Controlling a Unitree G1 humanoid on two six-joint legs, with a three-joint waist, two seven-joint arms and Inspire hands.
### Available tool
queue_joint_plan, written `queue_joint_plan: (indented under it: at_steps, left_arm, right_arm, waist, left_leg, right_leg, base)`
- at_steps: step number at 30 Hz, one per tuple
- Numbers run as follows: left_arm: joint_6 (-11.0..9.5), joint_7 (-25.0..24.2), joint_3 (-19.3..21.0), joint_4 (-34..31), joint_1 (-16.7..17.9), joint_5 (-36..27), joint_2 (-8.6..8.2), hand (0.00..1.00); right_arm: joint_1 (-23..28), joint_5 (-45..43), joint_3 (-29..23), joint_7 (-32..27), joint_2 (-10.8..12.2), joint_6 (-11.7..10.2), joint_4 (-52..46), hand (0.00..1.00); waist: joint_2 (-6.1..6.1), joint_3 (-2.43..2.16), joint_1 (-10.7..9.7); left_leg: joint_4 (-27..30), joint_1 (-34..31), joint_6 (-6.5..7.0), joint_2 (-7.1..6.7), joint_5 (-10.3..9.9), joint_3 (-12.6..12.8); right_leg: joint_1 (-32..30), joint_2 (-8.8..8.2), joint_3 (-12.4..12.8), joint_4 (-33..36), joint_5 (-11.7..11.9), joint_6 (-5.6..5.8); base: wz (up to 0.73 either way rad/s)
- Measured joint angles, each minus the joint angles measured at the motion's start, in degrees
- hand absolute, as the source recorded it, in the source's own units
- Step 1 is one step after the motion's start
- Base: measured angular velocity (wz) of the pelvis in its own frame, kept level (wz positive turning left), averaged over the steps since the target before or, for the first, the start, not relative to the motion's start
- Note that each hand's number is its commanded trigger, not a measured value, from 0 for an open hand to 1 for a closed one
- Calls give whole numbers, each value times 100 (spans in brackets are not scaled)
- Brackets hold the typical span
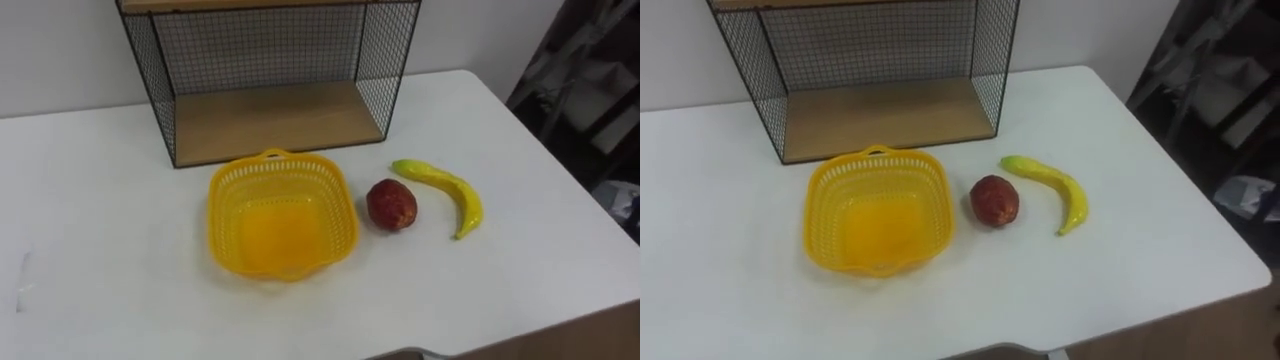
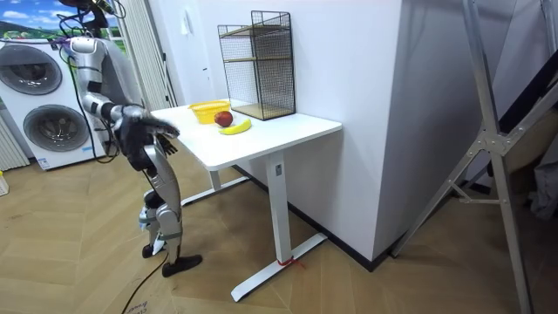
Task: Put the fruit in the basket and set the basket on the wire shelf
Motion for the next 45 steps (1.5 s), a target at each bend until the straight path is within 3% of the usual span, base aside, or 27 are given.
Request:
queue_joint_plan:
  at_steps: [3,6,10,14,18,26,35,41,45]
  left_arm:
    - [-2,1,-174,72,-7,-13,11,0]
    - [-3,0,-322,64,-22,-12,12,0]
    - [-6,-89,-467,47,-45,-14,23,0]
    - [-54,-186,-772,294,-172,-26,118,0]
    - [-53,-191,-825,366,-223,-19,138,0]
    - [10,-374,-1153,446,-333,-20,129,0]
    - [16,-570,-1275,51,-316,-32,211,0]
    - [77,-643,-1328,44,-230,-5,235,0]
    - [130,-756,-1327,44,-178,-6,236,0]
  right_arm:
    - [-41,-1231,224,-242,-224,-53,-822,0]
    - [-61,-1847,450,-190,-329,-210,-1372,0]
    - [-133,-1934,732,154,-342,-249,-1471,0]
    - [-313,-1953,1356,540,-358,-293,-1538,0]
    - [-516,-1955,1966,1044,-506,-291,-1537,0]
    - [-581,-1914,2670,2060,-637,-273,-1452,0]
    - [-579,-1923,3349,3082,-796,-217,-1275,0]
    - [-552,-1929,3406,3463,-794,-153,-1112,0]
    - [-538,-1927,3419,3615,-785,-48,-827,0]
  waist:
    - [-4,6,92]
    - [-40,27,203]
    - [-84,34,353]
    - [-76,43,476]
    - [-32,72,531]
    - [53,95,678]
    - [30,61,778]
    - [-11,14,772]
    - [-4,14,796]
  left_leg:
    - [34,-4,0,0,9,0]
    - [33,-6,0,0,9,-2]
    - [21,4,0,11,9,-9]
    - [23,23,0,12,9,-40]
    - [23,19,1,15,9,-65]
    - [24,53,0,34,9,-168]
    - [49,26,-10,60,14,-248]
    - [79,44,-10,66,15,-347]
    - [64,115,-10,70,14,-349]
  right_leg:
    - [-8,4,2,-2,3,-4]
    - [-3,4,3,-32,3,-4]
    - [55,13,3,-143,44,9]
    - [103,11,2,-198,71,15]
    - [111,10,-20,-203,73,14]
    - [215,4,-146,-262,83,-3]
    - [280,7,-258,-332,123,-33]
    - [392,2,-348,-415,128,-39]
    - [466,2,-363,-429,130,-41]
  base:
    - [0]
    - [0]
    - [0]
    - [0]
    - [1]
    - [8]
    - [6]
    - [8]
    - [2]
